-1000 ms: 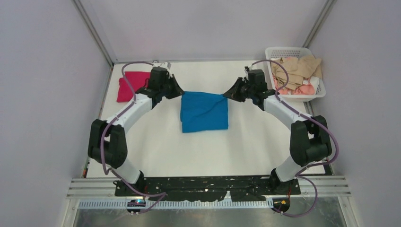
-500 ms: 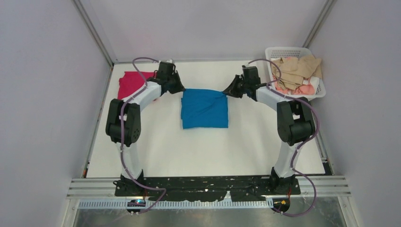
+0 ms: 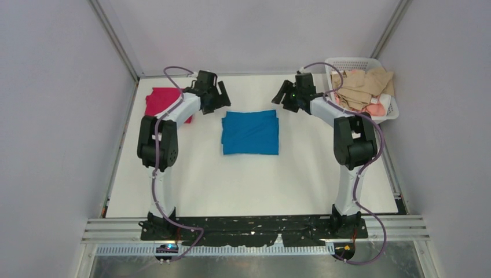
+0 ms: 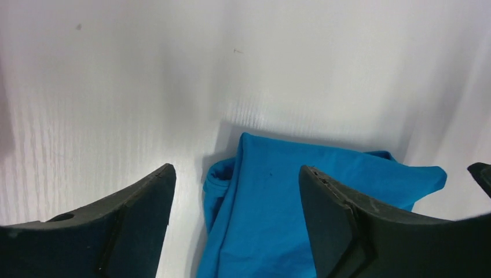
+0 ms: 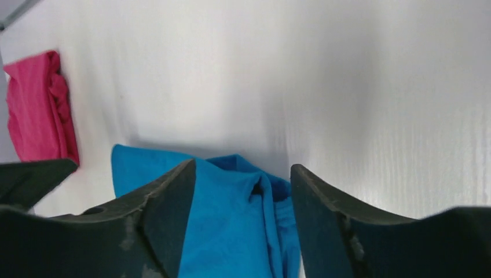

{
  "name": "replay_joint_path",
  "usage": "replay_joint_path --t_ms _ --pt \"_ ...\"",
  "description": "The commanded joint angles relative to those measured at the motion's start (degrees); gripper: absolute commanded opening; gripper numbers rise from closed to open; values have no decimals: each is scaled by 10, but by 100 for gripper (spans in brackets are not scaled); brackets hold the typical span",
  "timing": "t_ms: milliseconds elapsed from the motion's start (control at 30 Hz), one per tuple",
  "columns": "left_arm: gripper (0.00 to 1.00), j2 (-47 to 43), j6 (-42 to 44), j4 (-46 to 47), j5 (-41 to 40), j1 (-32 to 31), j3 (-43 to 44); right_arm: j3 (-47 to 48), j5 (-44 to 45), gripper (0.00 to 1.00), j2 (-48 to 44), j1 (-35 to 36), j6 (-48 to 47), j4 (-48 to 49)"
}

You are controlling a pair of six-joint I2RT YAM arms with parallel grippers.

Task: Fold and stack the t-shirts
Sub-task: Fold the long partially folded tshirt into a neat square

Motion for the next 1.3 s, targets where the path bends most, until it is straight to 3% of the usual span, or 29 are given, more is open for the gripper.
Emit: replay_joint_path --t_ms 0,33,67,133,300,400,533,700,867,1100,1267 --pt "90 -72 -3 -4 -30 4 -19 65 59 72 -28 -1 -62 -35" --pt "98 -89 -5 0 -24 4 -31 59 61 85 -48 3 -66 -36" --pt "99 -106 -5 6 -17 4 -45 39 58 100 -60 5 -73 -34" --pt "99 -135 -9 18 14 3 -77 -7 33 96 -105 10 -70 1" --pt "100 -180 -30 86 94 3 -161 -82 -156 95 -104 17 6 145" --pt "100 -160 -55 131 172 -1 -157 -67 -189 95 -62 28 51 195" --pt "100 -95 -70 125 192 -14 -100 -39 -173 95 -12 34 87 214" --pt "100 -23 -77 122 145 -21 -55 19 -127 95 53 35 89 150" --pt "100 36 -84 25 55 -22 12 46 -89 95 84 32 71 88" --pt "100 41 -85 9 31 -22 -9 49 -90 95 106 17 74 76" --pt "99 19 -54 -25 17 -21 30 77 -112 95 80 17 35 49"
